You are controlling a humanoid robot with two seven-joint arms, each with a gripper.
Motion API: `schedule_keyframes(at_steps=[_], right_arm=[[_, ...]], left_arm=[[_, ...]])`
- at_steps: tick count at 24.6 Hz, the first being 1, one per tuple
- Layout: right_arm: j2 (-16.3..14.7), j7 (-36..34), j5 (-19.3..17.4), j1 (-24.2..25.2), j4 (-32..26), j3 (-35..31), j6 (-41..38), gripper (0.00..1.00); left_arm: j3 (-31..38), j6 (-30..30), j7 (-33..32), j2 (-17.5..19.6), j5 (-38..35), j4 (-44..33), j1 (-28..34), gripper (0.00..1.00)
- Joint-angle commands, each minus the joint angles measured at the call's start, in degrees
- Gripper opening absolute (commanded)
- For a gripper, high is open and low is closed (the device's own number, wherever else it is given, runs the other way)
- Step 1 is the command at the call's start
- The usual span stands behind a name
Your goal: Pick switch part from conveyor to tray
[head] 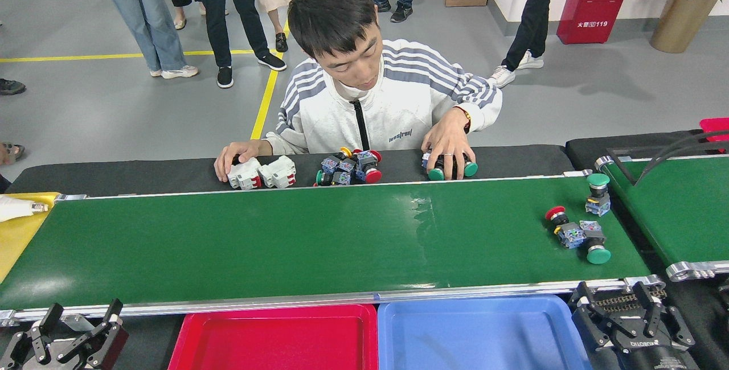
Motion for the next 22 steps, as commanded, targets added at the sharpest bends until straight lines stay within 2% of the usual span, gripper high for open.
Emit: schedule_keyframes(at_steps=[1, 5, 15, 22], right_arm=[[-0.6, 2.1, 0.6, -2.4, 1.5, 0.0, 0.0, 0.99], [-0.6, 4.4, 0.5, -6.6, 5.4, 1.6, -0.5, 1.00], [0.0, 4.7, 0.7, -13.4, 10.3, 13.0, 0.1, 1.00], [1.5, 5.5, 0.7, -21.2, 19.8, 17.9, 0.2, 1.00]], left_arm=[[0.1, -0.2, 0.5, 1.0, 0.1, -0.4, -0.4, 1.00], [0.2, -0.2, 0.4, 1.0, 0.1, -0.6, -1.0, 1.00], [0.1, -0.2, 0.4, 1.0, 0.0, -0.3, -1.7, 1.00], [-0.1, -0.2, 0.4, 0.8, -0.1, -0.4, -1.7, 1.00]])
